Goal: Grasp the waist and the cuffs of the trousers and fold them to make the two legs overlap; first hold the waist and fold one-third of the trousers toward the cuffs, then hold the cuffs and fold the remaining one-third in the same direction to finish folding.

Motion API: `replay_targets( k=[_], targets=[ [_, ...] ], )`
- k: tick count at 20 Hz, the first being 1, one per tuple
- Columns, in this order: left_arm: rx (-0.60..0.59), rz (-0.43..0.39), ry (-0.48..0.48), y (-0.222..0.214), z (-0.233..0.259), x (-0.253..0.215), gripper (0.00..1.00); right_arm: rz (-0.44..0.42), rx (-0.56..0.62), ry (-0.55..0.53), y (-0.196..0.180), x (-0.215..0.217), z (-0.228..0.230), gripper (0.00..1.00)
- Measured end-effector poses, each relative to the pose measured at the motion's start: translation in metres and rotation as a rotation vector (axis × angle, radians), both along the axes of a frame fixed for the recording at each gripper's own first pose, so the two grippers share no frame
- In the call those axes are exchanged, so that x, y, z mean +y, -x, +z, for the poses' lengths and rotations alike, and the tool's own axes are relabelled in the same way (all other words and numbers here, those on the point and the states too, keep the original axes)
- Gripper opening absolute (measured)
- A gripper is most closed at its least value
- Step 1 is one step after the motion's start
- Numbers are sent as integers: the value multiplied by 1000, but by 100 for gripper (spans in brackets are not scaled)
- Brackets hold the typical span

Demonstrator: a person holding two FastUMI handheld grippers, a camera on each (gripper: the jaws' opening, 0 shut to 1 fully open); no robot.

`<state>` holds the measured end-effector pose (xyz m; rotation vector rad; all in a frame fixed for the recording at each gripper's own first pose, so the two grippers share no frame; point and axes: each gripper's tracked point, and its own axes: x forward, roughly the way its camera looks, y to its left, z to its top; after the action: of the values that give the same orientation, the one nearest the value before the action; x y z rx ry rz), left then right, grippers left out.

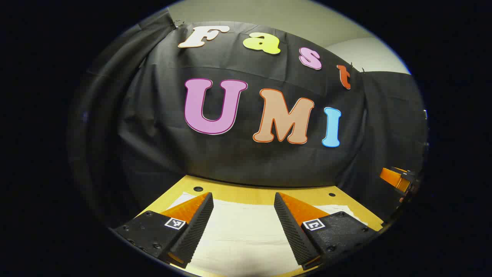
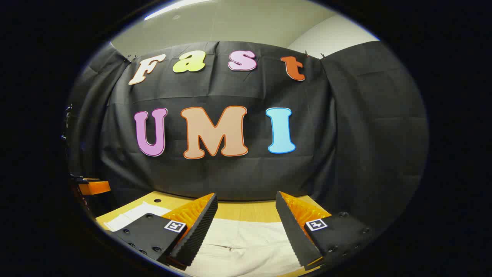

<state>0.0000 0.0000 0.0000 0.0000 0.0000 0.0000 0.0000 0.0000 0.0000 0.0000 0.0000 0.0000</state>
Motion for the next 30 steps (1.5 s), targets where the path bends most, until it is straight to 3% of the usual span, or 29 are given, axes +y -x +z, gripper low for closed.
replay_targets(
  k=[14,18,21,25,30],
  targets=[
    [39,-20,-11,-2,-13,-7,94,-10,13,17,4,-9,-4,97],
    [61,-33,-59,-1,-18,-5,95,2,30,35,8,-8,-9,97],
    [100,-110,-142,2,-26,-9,94,28,46,53,11,-2,-13,97],
    [243,-233,-293,18,-63,-7,95,50,73,39,14,3,-21,97],
    [467,-450,-467,51,-123,-3,89,46,115,57,20,4,-37,97]
  ],
)
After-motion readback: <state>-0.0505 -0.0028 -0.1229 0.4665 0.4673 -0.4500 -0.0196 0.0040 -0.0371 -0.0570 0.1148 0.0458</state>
